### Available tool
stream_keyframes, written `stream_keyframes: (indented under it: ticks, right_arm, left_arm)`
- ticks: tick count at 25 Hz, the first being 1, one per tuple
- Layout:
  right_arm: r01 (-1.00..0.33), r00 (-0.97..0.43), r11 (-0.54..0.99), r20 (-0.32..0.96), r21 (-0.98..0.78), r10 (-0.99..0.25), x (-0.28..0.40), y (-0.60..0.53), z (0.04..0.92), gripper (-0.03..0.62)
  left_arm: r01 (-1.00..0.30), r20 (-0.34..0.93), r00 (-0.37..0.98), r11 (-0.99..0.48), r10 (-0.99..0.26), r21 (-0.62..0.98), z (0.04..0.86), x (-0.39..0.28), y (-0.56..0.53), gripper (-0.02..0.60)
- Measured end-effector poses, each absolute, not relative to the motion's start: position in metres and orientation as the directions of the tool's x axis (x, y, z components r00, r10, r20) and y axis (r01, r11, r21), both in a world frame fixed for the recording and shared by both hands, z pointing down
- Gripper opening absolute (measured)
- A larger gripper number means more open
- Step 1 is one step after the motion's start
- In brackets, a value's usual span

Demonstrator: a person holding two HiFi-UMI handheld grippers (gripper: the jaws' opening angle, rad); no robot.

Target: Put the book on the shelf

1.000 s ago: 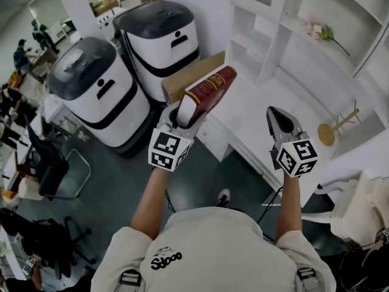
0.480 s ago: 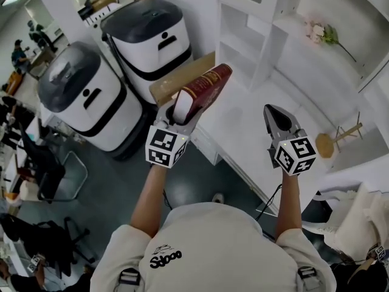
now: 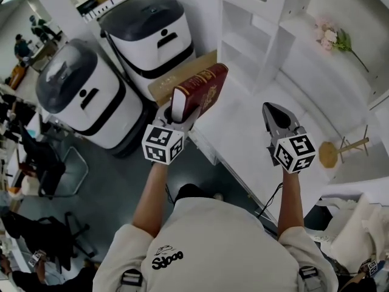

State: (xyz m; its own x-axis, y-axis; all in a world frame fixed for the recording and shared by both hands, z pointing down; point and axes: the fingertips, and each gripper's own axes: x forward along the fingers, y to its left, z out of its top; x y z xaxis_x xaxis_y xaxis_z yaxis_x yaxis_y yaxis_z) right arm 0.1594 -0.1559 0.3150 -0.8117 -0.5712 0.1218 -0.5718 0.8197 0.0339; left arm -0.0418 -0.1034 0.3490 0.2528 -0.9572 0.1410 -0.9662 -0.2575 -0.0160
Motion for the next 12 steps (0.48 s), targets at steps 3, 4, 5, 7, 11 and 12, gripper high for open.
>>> stream_keyframes:
  ticks: [3,4,5,7,11,12]
  right_arm:
    - [-0.579,-0.805,0.815,0.140,0.031,-0.577,0.151,-0.170,0.323,0.002]
    - [-0.582,-0.802,0.813,0.148,0.025,-0.579,0.148,-0.174,0.327,0.002]
    - [-0.585,-0.799,0.810,0.156,0.019,-0.581,0.145,-0.177,0.331,0.002]
    - [-0.593,-0.792,0.805,0.169,0.016,-0.587,0.138,-0.187,0.337,0.002]
    - [-0.622,-0.762,0.782,0.203,0.034,-0.615,0.125,-0.217,0.345,0.002]
    - [-0.630,-0.754,0.775,0.210,0.037,-0.623,0.122,-0.226,0.346,0.002]
  left_arm:
    - [-0.969,0.151,0.246,-0.245,-0.958,0.025,0.362,-0.054,-0.118,0.238]
    - [-0.969,0.155,0.248,-0.244,-0.956,0.045,0.367,-0.057,-0.123,0.238]
    - [-0.968,0.160,0.251,-0.245,-0.955,0.061,0.373,-0.061,-0.129,0.238]
    - [-0.965,0.168,0.261,-0.252,-0.950,0.077,0.382,-0.068,-0.145,0.238]
    - [-0.955,0.184,0.291,-0.274,-0.939,0.113,0.401,-0.084,-0.188,0.238]
    - [-0.952,0.187,0.299,-0.278,-0.936,0.132,0.405,-0.088,-0.200,0.238]
